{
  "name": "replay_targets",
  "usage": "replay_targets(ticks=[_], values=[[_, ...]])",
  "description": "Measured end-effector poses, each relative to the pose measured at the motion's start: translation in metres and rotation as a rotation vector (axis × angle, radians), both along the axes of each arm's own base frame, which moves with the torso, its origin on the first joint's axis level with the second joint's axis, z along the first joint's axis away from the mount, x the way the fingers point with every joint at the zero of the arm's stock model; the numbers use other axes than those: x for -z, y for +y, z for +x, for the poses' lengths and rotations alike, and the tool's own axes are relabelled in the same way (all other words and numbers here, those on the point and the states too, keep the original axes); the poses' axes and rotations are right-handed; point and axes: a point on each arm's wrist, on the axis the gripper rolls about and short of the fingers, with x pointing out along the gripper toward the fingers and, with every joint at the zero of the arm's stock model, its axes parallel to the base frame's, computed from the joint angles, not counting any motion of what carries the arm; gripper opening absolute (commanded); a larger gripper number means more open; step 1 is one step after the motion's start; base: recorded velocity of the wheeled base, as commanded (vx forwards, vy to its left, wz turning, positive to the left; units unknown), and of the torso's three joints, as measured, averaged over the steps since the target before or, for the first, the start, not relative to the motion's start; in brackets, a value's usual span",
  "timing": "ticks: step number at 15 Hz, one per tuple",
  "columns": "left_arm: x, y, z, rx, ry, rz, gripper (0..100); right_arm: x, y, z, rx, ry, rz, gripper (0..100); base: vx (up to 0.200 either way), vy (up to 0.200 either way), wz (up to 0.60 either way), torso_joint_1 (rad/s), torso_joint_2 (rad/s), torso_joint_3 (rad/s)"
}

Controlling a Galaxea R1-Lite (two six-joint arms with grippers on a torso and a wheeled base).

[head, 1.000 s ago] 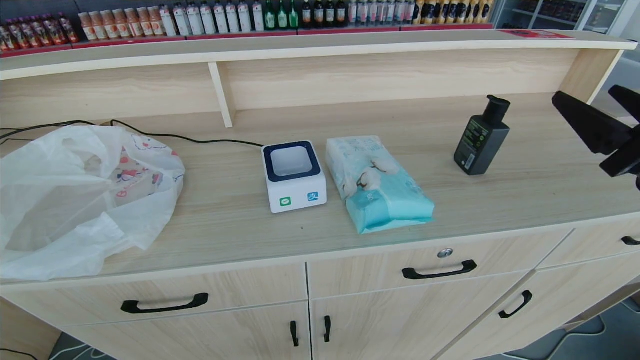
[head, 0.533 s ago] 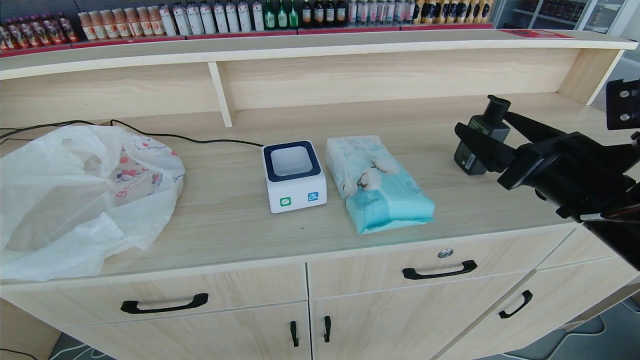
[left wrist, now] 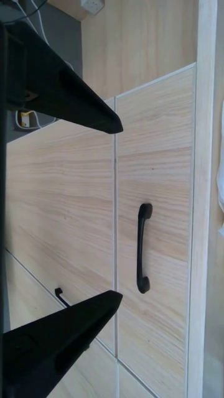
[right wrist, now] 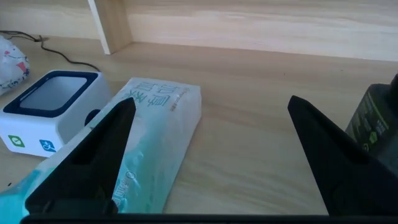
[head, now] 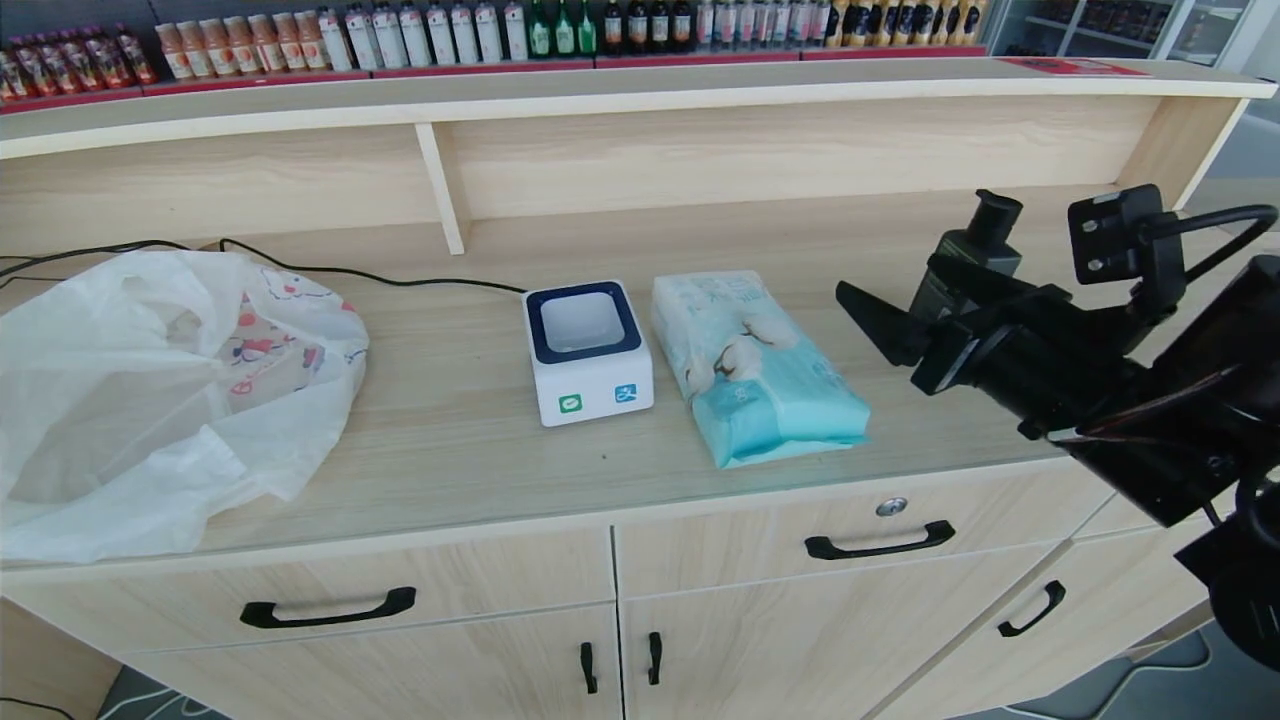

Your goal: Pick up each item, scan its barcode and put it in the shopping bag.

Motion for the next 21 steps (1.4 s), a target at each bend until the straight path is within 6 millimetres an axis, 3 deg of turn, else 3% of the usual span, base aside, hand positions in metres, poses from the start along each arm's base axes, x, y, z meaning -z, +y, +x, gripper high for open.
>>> replay_targets(ticks=[5,11,16,21], values=[[0.0,0.0,0.0,0.0,0.0,0.0,100,0.016,0.026,0.002,-0.084,0.167,-0.046,100,0.0,0.0,0.0,0.0,0.0,0.0],[0.0,0.0,0.0,0.0,0.0,0.0,100,-0.015,0.04,0.02,-0.068,0.31,-0.044,100,0.0,0.0,0.0,0.0,0.0,0.0],[0.0,0.0,0.0,0.0,0.0,0.0,100,-0.034,0.079,0.004,0.02,0.51,0.025,100,0.0,0.0,0.0,0.0,0.0,0.0],[0.0,0.0,0.0,0.0,0.0,0.0,100,-0.032,0.091,0.002,0.041,0.555,-0.026,100,0.0,0.0,0.0,0.0,0.0,0.0]])
